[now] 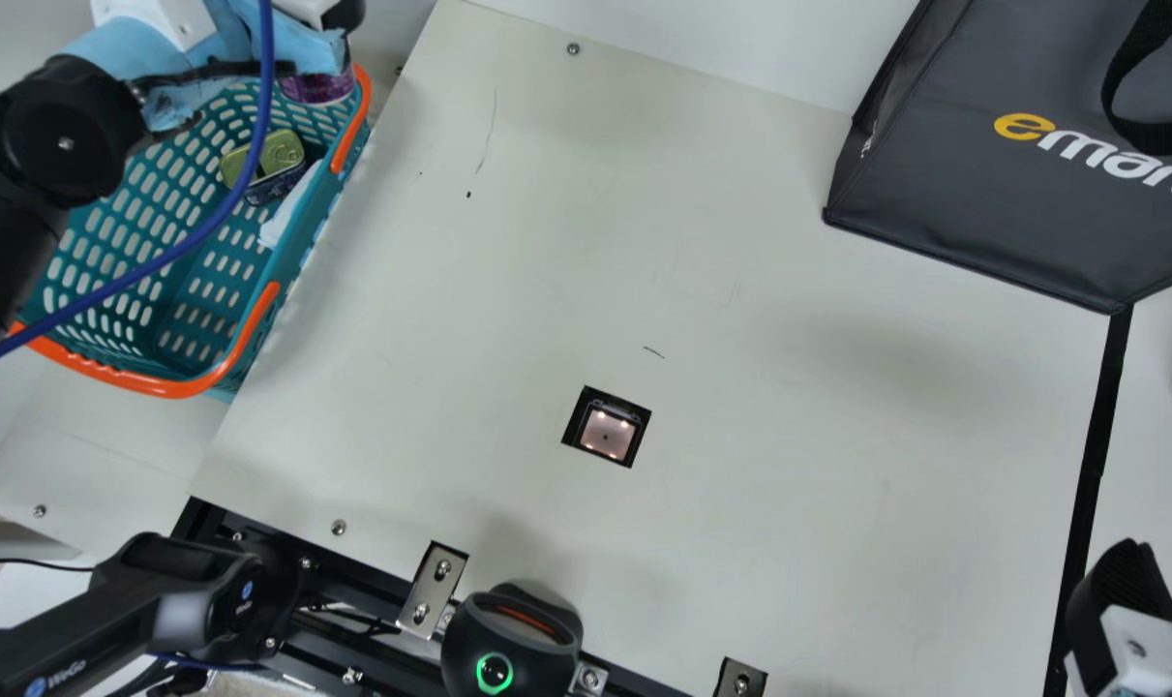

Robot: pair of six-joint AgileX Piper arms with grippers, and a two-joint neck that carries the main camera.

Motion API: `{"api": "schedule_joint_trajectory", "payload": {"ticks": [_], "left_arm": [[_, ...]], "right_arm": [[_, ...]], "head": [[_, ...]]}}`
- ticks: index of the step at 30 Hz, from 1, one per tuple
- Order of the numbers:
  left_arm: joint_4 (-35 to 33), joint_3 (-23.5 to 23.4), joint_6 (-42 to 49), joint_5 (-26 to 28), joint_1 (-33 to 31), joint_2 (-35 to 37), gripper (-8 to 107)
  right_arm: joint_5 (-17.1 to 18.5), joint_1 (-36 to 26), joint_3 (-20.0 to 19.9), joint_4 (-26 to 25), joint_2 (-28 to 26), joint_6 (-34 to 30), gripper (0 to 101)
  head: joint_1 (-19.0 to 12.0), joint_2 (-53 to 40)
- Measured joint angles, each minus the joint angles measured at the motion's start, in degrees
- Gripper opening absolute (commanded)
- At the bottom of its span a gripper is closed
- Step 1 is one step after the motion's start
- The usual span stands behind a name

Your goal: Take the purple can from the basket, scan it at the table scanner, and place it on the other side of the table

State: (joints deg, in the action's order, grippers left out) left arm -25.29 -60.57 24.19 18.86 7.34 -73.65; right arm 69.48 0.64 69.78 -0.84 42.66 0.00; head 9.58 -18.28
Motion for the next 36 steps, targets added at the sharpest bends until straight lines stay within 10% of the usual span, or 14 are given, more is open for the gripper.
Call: {"api": "schedule_joint_trajectory", "payload": {"ticks": [19, 36], "left_arm": [[1.9, 0.5, -2.2, -0.8, -1.5, 0.3, -8], [12.6, 8.8, -10.2, -16.3, -11.2, -4.4, -8]], "right_arm": [[0.0, 0.0, 0.0, 0.0, 0.0, 0.0, 95], [0.0, 0.0, 0.0, 0.0, 0.0, 0.0, 95]], "head": [[0.0, 0.0], [0.0, 0.0]]}}
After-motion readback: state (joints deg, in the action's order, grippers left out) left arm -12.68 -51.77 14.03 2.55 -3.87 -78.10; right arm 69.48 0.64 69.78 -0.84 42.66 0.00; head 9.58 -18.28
